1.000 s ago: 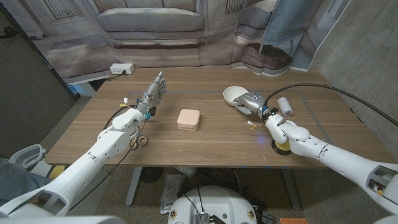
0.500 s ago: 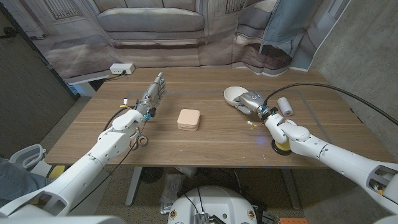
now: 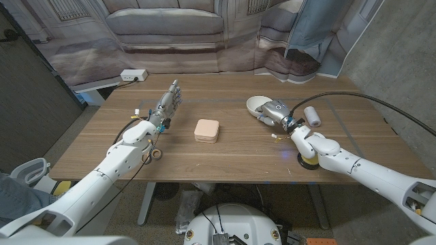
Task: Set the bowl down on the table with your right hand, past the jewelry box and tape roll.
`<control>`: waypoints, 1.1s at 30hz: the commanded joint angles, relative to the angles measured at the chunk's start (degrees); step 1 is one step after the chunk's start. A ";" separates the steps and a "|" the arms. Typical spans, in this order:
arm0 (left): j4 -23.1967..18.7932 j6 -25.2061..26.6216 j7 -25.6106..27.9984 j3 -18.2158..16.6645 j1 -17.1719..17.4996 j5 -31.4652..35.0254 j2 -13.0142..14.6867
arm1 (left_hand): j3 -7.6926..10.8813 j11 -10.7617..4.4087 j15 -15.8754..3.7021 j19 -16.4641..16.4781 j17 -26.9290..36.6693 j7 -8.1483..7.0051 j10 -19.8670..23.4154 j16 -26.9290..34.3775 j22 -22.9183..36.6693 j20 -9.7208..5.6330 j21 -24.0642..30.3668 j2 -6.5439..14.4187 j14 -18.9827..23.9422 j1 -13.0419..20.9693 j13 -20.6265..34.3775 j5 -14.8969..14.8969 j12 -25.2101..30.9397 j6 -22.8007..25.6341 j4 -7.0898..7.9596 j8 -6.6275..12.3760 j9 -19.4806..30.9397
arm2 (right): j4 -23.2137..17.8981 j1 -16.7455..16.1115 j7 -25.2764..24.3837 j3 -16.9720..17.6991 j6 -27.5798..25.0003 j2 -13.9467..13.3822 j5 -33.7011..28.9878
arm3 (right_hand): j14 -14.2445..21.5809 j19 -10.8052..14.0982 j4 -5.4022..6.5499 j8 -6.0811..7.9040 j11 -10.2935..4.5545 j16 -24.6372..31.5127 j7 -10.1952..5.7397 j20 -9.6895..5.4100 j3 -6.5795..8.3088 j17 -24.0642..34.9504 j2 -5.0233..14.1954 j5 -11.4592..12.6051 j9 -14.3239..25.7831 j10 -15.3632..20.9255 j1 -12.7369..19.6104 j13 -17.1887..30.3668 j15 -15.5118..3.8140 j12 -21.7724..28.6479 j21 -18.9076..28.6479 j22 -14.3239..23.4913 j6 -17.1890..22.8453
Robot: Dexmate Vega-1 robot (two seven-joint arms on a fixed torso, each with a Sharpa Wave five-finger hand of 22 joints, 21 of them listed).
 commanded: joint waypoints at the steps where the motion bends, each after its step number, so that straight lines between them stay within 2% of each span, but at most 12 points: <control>1: -0.48 -0.29 0.03 -0.28 0.45 -0.14 0.24 | -0.51 0.03 0.11 -3.59 0.19 0.02 -1.47 0.28 0.13 -1.07 0.14 0.15 -2.85 0.42 0.18 -0.10 0.25 -0.56 0.05 0.36 0.14 | 0.01 -0.12 -1.64 0.14 0.34 -0.03 -0.74 | 5.76 -0.30 0.18 0.14 -0.98 0.68 -3.96 -6.42 -0.68 4.31 2.66 0.06 0.23 2.81 3.85 0.43 -6.35 0.57 1.36 0.76 6.45; 15: 0.82 -0.53 -0.92 -0.03 -0.42 -0.22 -0.09 | -0.65 0.00 0.17 -3.66 0.19 0.05 -1.45 0.28 0.13 -1.07 0.13 0.23 -2.85 0.48 0.18 -0.12 0.26 -0.57 0.06 0.36 0.14 | -1.43 -0.93 -2.51 0.79 -0.21 -0.39 -0.93 | 6.53 -0.86 0.42 0.51 -0.90 0.95 -3.48 -6.42 -1.15 5.21 2.60 0.12 0.17 4.93 3.90 0.59 -6.29 0.90 2.59 1.38 8.36; 23: 1.09 -1.22 -1.07 -0.30 -0.22 -0.35 -0.20 | -0.72 0.10 0.22 -3.65 0.19 0.09 -1.47 0.28 0.13 -1.07 0.15 0.27 -2.85 0.51 0.18 -0.13 0.26 -0.58 0.05 0.36 0.14 | -3.42 -2.50 -4.06 2.46 -0.82 -0.78 0.33 | 6.32 -1.02 0.39 0.70 -0.60 0.75 -3.05 -6.51 -1.34 5.47 2.41 0.21 0.10 5.57 3.99 0.38 -6.25 0.72 3.15 1.60 9.33; 33: 0.14 -1.31 -0.83 -0.85 0.49 -0.41 0.50 | -0.81 0.10 0.26 -3.67 0.19 0.12 -1.46 0.26 0.13 -1.06 0.15 0.31 -2.92 0.55 0.18 -0.14 0.26 -0.62 0.05 0.34 0.14 | -7.13 -4.38 -3.69 3.98 -2.92 -1.63 0.15 | 6.49 -0.85 0.33 0.70 -0.64 0.76 -3.00 -6.53 -1.43 5.69 2.28 0.31 0.03 6.21 4.14 0.25 -6.26 0.68 3.65 1.76 9.71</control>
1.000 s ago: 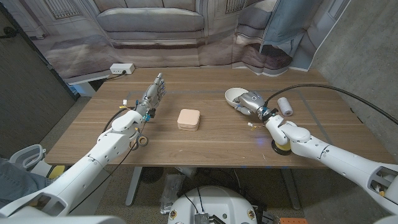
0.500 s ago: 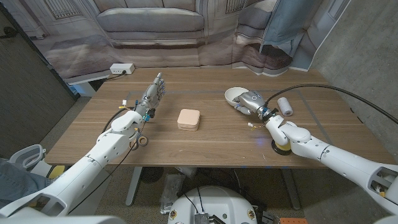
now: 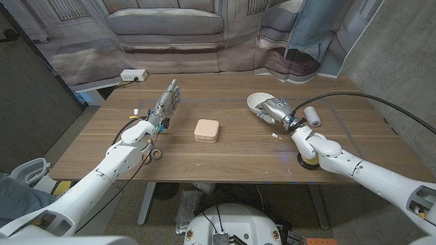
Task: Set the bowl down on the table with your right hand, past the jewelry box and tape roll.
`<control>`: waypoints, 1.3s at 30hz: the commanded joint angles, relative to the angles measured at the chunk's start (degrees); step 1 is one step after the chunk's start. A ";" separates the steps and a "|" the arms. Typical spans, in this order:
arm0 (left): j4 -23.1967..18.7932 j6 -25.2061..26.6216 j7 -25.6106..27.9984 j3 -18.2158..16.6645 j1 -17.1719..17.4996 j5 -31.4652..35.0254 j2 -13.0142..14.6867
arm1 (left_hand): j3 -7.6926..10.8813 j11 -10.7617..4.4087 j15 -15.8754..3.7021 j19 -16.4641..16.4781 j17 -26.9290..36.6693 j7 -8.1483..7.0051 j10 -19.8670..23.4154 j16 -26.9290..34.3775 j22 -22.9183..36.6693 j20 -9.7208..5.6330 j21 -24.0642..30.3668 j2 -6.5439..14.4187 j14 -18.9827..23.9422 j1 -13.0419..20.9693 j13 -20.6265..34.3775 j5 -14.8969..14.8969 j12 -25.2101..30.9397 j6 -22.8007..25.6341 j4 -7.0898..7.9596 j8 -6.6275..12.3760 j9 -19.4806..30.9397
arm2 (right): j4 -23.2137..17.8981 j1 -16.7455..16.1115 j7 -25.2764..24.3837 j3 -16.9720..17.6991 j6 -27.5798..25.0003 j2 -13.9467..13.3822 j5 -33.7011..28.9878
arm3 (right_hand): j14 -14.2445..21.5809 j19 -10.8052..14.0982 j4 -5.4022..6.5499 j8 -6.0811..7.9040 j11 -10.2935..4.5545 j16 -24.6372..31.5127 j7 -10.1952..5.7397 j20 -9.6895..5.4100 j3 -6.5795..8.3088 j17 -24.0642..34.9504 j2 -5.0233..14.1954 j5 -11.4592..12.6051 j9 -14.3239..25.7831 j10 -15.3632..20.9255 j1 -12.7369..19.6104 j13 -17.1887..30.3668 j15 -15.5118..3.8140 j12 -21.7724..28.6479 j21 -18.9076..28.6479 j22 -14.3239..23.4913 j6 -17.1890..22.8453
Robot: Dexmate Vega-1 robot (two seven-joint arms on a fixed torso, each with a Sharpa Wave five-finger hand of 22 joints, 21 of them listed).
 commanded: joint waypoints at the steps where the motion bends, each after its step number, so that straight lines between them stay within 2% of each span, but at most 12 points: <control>1: -0.53 -0.38 0.02 -0.46 0.50 -0.03 0.47 | -0.28 0.05 0.26 -3.65 0.19 0.11 -1.47 0.26 0.13 -1.08 0.16 0.32 -2.92 0.55 0.18 -0.14 0.26 -0.61 -0.02 0.34 0.14 | -3.74 -2.05 -0.40 1.78 -1.76 -0.91 0.19 | 4.66 -0.21 -0.07 0.28 -2.30 0.00 -5.38 -6.74 -0.10 3.16 2.81 0.47 0.15 2.86 3.61 0.31 -5.82 0.04 0.44 0.33 6.12; 14: -0.18 -1.04 -0.51 -0.72 0.98 -0.11 0.74 | -0.38 0.08 0.26 -3.67 0.19 0.14 -1.48 0.26 0.13 -1.06 0.17 0.40 -2.93 0.62 0.18 -0.16 0.26 -0.59 -0.03 0.35 0.14 | -8.02 -4.53 -0.35 3.70 -2.43 -2.52 -0.40 | 4.69 -0.29 0.00 0.16 -2.34 -0.08 -5.39 -6.73 -0.22 3.36 2.76 0.53 0.10 3.08 3.59 0.44 -5.80 -0.05 0.85 0.44 6.22; 26: -0.84 -1.27 -0.60 -1.03 1.74 -0.30 1.14 | -0.47 0.03 0.25 -3.68 0.18 0.10 -1.49 0.28 0.13 -1.04 0.17 0.46 -2.89 0.69 0.17 -0.17 0.26 -0.59 -0.05 0.36 0.14 | -9.12 -5.97 -1.45 5.36 0.24 -3.88 0.26 | 4.77 -0.61 0.14 0.00 -2.51 -0.15 -5.56 -6.68 -0.38 3.58 2.77 0.59 0.07 2.89 3.46 0.65 -5.80 -0.27 1.19 0.53 6.20; 30: 2.14 -4.16 -6.86 -1.82 1.46 -4.08 -0.29 | -0.50 0.12 0.29 -3.67 0.18 0.10 -1.42 0.28 0.13 -1.03 0.18 0.49 -2.88 0.72 0.17 -0.18 0.29 -0.51 -0.05 0.39 0.14 | -9.85 -6.67 -1.44 6.03 0.62 -4.47 0.43 | 4.76 -0.86 0.18 -0.02 -2.56 -0.19 -5.64 -6.66 -0.43 3.64 2.76 0.61 0.06 2.84 3.43 0.72 -5.80 -0.33 1.23 0.54 6.27; 33: 2.63 -4.98 -8.15 -2.23 1.63 -4.96 -0.50 | -0.53 0.12 0.26 -3.66 0.18 0.15 -1.40 0.30 0.13 -1.04 0.18 0.51 -2.84 0.74 0.17 -0.18 0.29 -0.50 -0.06 0.39 0.14 | -10.04 -7.00 -1.49 6.42 1.54 -5.01 0.65 | 4.71 -1.03 0.20 -0.11 -2.52 -0.23 -5.72 -6.66 -0.45 3.69 2.78 0.62 0.06 2.84 3.42 0.77 -5.80 -0.36 1.27 0.56 6.13; 39: 0.15 -3.94 -5.63 -2.68 2.76 -3.89 0.98 | -0.57 0.10 0.26 -3.66 0.18 0.15 -1.33 0.30 0.13 -1.05 0.19 0.55 -2.84 0.78 0.17 -0.19 0.32 -0.46 -0.07 0.40 0.14 | -10.72 -8.27 -2.58 7.48 2.71 -6.14 0.82 | 4.57 -1.37 0.25 -0.14 -2.52 -0.36 -5.74 -6.66 -0.50 3.76 2.81 0.65 0.05 2.87 3.40 0.87 -5.79 -0.40 1.34 0.58 6.21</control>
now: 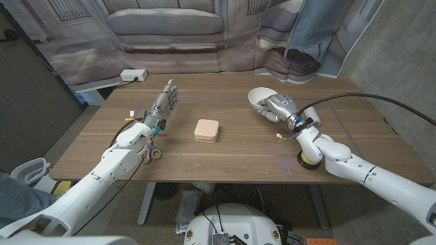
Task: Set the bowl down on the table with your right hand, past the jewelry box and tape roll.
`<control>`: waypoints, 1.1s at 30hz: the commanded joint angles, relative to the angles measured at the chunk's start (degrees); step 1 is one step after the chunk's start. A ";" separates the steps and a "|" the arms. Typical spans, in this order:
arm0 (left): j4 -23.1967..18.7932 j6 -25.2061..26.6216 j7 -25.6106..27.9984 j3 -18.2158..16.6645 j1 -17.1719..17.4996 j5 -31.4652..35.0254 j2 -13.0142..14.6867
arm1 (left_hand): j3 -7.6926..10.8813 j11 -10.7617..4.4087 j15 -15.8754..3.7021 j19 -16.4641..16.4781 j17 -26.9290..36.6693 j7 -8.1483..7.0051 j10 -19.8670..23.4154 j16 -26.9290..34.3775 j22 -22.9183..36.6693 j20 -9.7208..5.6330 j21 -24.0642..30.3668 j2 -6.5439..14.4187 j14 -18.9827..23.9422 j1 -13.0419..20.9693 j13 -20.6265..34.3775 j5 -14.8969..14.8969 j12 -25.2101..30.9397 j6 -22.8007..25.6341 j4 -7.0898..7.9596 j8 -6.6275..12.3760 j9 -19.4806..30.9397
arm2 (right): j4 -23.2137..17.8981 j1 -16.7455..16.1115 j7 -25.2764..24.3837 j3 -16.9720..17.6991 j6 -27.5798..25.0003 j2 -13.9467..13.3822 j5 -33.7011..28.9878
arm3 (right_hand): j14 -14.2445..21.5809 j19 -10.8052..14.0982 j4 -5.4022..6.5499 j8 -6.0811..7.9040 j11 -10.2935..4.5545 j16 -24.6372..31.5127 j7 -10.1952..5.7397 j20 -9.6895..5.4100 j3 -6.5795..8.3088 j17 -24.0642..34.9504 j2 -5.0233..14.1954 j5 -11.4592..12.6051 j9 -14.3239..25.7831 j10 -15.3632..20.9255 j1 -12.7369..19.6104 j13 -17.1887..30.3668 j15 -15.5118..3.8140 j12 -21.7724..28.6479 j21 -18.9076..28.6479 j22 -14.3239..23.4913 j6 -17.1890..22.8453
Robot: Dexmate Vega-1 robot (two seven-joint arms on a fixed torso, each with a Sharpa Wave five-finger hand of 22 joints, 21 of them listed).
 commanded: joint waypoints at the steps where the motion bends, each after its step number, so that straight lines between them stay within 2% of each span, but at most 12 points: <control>1: -1.35 -0.28 -0.27 -1.03 1.31 -0.69 1.02 | -0.34 0.10 0.25 -3.66 0.18 0.16 -1.33 0.30 0.12 -1.05 0.19 0.25 -2.83 0.48 0.18 -0.19 0.32 -0.46 0.18 0.40 0.14 | -1.48 -2.13 -1.40 1.96 2.39 -1.97 0.63 | 4.34 -0.31 0.15 0.03 -2.35 -0.09 -5.67 -6.97 -0.10 0.22 3.34 0.21 0.27 2.69 2.88 0.35 -5.56 -0.18 0.47 0.33 5.67; 16: -3.53 0.68 2.13 -1.14 2.02 0.42 1.88 | -0.47 0.08 0.27 -3.78 0.18 0.14 -1.40 0.29 0.12 -1.02 0.15 0.36 -2.82 0.61 0.18 -0.21 0.29 -0.48 0.15 0.38 0.14 | -1.94 -4.16 -5.67 4.10 8.67 -3.82 1.41 | 4.27 -0.72 0.17 -0.10 -2.34 -0.29 -5.61 -7.00 -0.17 0.45 3.46 0.31 0.24 2.90 3.03 0.36 -5.57 -0.41 0.93 0.44 5.82; 33: -4.74 -0.79 3.12 -1.67 3.77 0.61 1.67 | -0.63 0.16 0.27 -3.88 0.18 0.13 -1.38 0.28 0.12 -0.95 0.13 0.46 -2.85 0.71 0.18 -0.24 0.30 -0.48 0.13 0.38 0.14 | -4.25 -6.97 -6.67 6.67 10.38 -6.16 0.39 | 4.33 -1.02 0.20 -0.32 -2.39 -0.42 -5.90 -7.03 -0.30 0.72 3.52 0.36 0.22 2.81 3.14 0.55 -5.57 -0.65 1.49 0.57 5.77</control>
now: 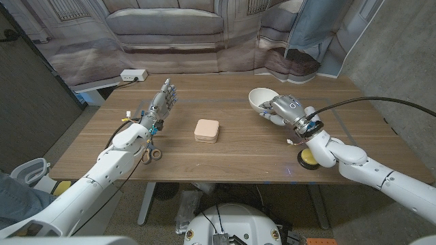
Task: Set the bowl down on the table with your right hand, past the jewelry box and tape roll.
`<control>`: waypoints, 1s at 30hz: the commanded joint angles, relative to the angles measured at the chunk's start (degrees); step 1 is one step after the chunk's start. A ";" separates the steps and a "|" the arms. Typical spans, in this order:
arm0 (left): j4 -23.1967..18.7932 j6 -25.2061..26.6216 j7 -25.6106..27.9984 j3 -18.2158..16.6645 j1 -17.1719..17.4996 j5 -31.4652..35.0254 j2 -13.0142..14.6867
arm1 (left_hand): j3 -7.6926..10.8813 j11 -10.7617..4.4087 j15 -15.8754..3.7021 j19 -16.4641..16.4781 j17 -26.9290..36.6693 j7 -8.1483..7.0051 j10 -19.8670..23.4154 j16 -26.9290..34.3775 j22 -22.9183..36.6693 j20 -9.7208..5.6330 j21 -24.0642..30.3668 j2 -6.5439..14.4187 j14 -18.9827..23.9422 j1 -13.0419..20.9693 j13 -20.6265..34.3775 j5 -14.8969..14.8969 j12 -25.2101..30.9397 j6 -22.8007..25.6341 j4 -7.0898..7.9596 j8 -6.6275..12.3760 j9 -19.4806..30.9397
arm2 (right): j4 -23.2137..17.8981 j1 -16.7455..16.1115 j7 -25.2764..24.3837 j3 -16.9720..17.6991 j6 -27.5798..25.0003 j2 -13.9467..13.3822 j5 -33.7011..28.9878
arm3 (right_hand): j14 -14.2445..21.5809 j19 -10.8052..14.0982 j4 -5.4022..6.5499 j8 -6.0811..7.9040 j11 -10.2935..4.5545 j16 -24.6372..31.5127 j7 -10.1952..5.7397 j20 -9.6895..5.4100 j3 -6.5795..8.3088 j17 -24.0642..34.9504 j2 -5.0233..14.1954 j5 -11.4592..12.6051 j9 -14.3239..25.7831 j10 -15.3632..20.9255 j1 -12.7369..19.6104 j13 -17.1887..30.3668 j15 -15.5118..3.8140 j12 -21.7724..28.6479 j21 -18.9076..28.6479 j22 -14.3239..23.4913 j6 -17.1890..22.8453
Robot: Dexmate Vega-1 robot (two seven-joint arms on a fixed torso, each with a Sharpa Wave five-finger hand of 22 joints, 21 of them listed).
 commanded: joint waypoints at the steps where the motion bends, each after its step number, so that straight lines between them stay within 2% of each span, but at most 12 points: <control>1: -1.21 -1.08 0.92 -0.57 1.43 0.19 0.06 | -0.16 0.14 0.30 -3.89 0.18 0.12 -1.40 0.28 0.12 -0.96 0.13 0.24 -2.86 0.49 0.18 -0.24 0.29 -0.50 0.12 0.37 0.14 | -1.88 -2.33 -1.06 1.96 1.46 -1.91 -0.53 | 3.91 -0.47 0.22 0.16 -2.02 0.08 -5.75 -7.22 0.01 0.24 3.60 0.46 0.24 2.37 3.05 0.34 -4.54 0.20 0.64 0.30 5.66; 13: -1.90 -1.57 1.22 -0.97 2.37 0.20 0.28 | -0.25 0.08 0.29 -3.91 0.18 0.17 -1.36 0.28 0.12 -0.97 0.14 0.29 -2.85 0.54 0.18 -0.25 0.30 -0.44 0.11 0.39 0.14 | -4.49 -5.66 -1.72 3.81 0.38 -3.63 -1.69 | 3.89 -0.70 0.29 0.03 -2.05 -0.04 -5.88 -7.22 -0.09 0.41 3.68 0.46 0.23 2.44 3.04 0.50 -4.56 0.13 0.99 0.38 5.62; 23: -1.44 -1.46 0.60 -0.66 1.53 0.30 0.19 | -0.33 0.20 0.28 -3.97 0.18 0.17 -1.35 0.28 0.12 -0.96 0.13 0.35 -2.87 0.60 0.18 -0.27 0.31 -0.42 0.10 0.40 0.14 | -6.89 -9.68 -2.71 6.04 -1.81 -4.85 -0.98 | 3.93 -0.94 0.31 -0.07 -2.09 -0.16 -5.90 -7.22 -0.19 0.62 3.72 0.46 0.24 2.50 3.10 0.69 -4.55 0.01 1.47 0.46 5.70; 30: -0.78 -1.59 0.00 -0.48 0.93 0.18 -0.06 | -0.40 0.16 0.29 -3.98 0.18 0.15 -1.34 0.29 0.13 -0.96 0.13 0.39 -2.84 0.63 0.18 -0.28 0.31 -0.39 0.10 0.40 0.14 | -7.54 -10.80 -2.63 6.63 -2.07 -5.13 -0.96 | 3.97 -1.04 0.34 -0.12 -2.07 -0.20 -5.97 -7.20 -0.25 0.72 3.74 0.46 0.24 2.47 3.09 0.77 -4.56 -0.06 1.71 0.50 5.74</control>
